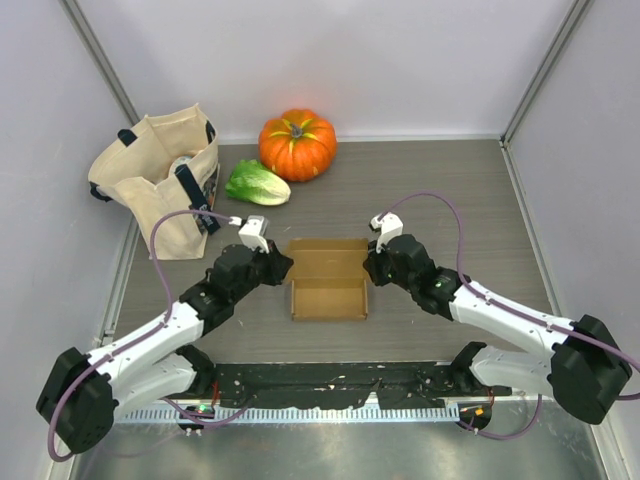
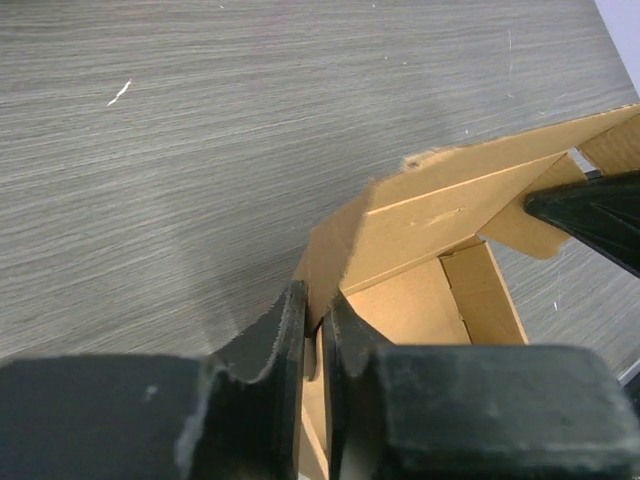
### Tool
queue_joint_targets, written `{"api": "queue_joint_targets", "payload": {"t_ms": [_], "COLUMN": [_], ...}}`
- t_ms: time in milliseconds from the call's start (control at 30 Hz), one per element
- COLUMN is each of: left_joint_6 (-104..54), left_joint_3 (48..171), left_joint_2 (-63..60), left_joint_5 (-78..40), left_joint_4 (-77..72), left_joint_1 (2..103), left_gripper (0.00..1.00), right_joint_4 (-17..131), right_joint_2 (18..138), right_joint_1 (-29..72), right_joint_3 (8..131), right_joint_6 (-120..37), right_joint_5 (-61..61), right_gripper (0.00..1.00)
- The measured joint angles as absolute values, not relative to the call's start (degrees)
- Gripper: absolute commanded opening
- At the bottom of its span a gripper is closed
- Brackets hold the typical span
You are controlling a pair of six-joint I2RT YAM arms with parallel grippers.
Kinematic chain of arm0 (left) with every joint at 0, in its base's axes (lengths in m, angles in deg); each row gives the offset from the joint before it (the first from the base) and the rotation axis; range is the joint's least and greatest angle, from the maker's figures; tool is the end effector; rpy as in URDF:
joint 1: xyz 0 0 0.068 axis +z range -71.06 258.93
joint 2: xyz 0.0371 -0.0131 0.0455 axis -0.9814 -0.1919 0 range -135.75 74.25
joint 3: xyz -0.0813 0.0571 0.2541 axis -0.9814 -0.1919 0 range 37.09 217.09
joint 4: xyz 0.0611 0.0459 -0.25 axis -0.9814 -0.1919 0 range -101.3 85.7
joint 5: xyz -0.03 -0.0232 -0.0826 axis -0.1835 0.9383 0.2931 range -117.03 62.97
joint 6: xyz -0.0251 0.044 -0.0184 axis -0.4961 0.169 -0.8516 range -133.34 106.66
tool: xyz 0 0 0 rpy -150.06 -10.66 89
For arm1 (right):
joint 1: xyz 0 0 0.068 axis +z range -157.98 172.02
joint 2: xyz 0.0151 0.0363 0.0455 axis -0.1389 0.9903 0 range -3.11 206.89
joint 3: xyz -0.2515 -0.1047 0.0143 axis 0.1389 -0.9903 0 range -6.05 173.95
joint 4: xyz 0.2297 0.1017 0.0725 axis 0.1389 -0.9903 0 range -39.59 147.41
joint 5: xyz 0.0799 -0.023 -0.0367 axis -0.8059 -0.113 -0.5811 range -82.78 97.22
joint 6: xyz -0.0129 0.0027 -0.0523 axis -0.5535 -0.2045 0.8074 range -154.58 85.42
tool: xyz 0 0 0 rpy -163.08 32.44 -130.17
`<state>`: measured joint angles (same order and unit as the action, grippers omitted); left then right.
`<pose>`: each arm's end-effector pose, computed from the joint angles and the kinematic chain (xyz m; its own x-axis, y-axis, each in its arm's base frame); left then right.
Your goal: Fold the paper box
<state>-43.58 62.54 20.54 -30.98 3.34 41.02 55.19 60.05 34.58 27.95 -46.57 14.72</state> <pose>0.1674 -0.1274 0.2245 -0.5232 -0.2294 -0.8207 0.3458 0.8231 -0.4505 0.1779 0.1571 0.2251 -0.4975 -0.1772 -0.8492 -0.4960 0.8612 0.1109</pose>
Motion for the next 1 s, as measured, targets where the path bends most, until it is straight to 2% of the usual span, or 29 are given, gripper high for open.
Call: {"api": "queue_joint_targets", "payload": {"t_ms": [133,300,633,1000], "left_joint_6": [-43.6,-44.5,-47.5,-49.9], "left_joint_3": [65.8,67.0,70.1,68.9], "left_joint_2": [17.5,15.8,8.9,3.1], "left_joint_5": [-30.4,-33.3,-50.3,-58.2], "left_joint_4": [1.4,1.0,7.1,16.7], "left_joint_1": [41.0,40.2,34.5,30.4], "left_gripper": [0.00,0.00,0.00,0.00], "right_joint_4": [55.2,55.1,60.1,73.1], "right_joint_2": [60.5,62.0,69.3,70.5], "right_joint_1": [34.8,37.7,41.9,42.4], "right_joint_3": [28.1,29.6,33.8,26.9], "right_joint_6": [-50.3,-54.0,-56.7,-57.8], "right_joint_5": [15.8,22.9,42.3,49.7], "right_gripper": [0.02,0.02,0.05,0.09]}}
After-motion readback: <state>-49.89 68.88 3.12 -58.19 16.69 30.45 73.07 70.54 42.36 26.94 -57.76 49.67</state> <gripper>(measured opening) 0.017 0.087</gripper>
